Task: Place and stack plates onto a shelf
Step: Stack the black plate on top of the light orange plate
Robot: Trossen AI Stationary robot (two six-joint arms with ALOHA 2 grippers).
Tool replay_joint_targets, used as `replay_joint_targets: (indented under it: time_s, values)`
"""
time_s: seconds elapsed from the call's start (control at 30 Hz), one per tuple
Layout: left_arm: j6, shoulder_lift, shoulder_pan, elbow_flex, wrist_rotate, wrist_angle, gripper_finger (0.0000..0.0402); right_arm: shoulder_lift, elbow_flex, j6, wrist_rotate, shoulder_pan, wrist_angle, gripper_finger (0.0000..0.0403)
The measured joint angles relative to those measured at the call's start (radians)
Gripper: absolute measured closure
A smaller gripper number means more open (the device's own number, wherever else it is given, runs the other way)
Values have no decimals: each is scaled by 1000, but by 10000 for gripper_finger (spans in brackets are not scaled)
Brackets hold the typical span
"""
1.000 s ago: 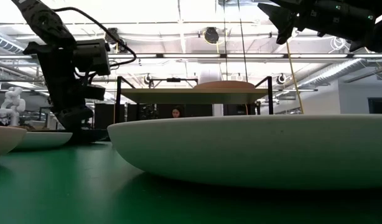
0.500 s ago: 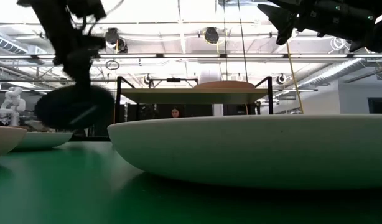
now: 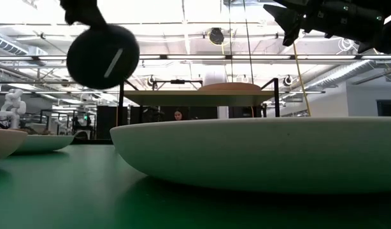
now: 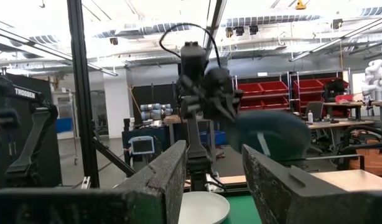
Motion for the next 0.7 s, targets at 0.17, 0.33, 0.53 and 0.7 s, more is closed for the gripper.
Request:
replay_joint_targets:
  time_s: [0.17,0.33,0.53,0.7]
  values:
    - [189,6,0,35,0,219,355,0,0,0,0,0,1,261]
    - [372,48,0,35,5,517,355,0,0,0,0,0,2,261]
    - [545,173,3,35,6,835,355,-24,0,10,0,0,12,261]
    - [636,314,49,57,7,992,355,-106,0,32,-5,0,-4,261]
